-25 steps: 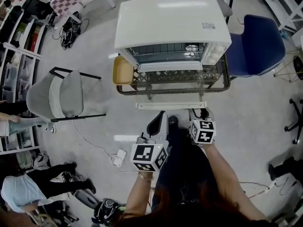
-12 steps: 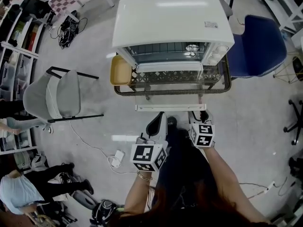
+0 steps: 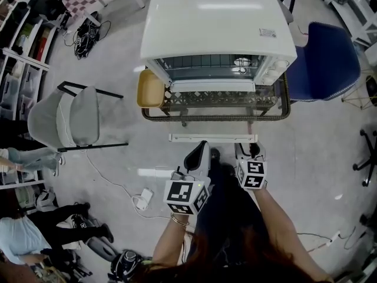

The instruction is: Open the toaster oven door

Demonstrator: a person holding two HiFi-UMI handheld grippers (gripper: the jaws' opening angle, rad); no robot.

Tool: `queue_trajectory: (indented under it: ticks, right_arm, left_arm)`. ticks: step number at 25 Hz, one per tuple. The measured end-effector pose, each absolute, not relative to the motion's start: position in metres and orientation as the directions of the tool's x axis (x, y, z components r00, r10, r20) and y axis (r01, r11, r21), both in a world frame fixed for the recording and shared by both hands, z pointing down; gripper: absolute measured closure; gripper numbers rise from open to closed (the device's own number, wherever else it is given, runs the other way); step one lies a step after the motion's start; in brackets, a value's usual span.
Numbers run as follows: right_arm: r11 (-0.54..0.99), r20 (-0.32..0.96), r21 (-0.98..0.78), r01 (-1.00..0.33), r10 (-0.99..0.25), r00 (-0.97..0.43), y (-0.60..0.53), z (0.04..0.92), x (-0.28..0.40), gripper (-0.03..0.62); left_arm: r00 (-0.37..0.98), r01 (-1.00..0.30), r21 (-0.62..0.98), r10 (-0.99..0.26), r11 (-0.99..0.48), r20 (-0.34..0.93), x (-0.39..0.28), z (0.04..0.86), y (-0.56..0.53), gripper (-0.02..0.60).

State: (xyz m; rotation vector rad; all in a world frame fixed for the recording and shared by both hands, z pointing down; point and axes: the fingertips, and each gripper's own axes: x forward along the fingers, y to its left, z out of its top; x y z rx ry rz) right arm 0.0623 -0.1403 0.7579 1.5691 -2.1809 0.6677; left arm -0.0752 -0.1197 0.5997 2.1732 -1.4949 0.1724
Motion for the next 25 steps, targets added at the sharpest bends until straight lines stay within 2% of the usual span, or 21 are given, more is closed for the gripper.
queue_trajectory:
  ticks: [25]
  right_arm:
    - [0.304, 0.479, -0.154, -0.940, -0.810, -0.340, -0.144, 0.788, 0.062, 0.388]
  left_arm:
    - [0.394, -0.906, 0.309, -0.846, -0.290, 0.360, -0.068, 0.636, -0.134, 0.567]
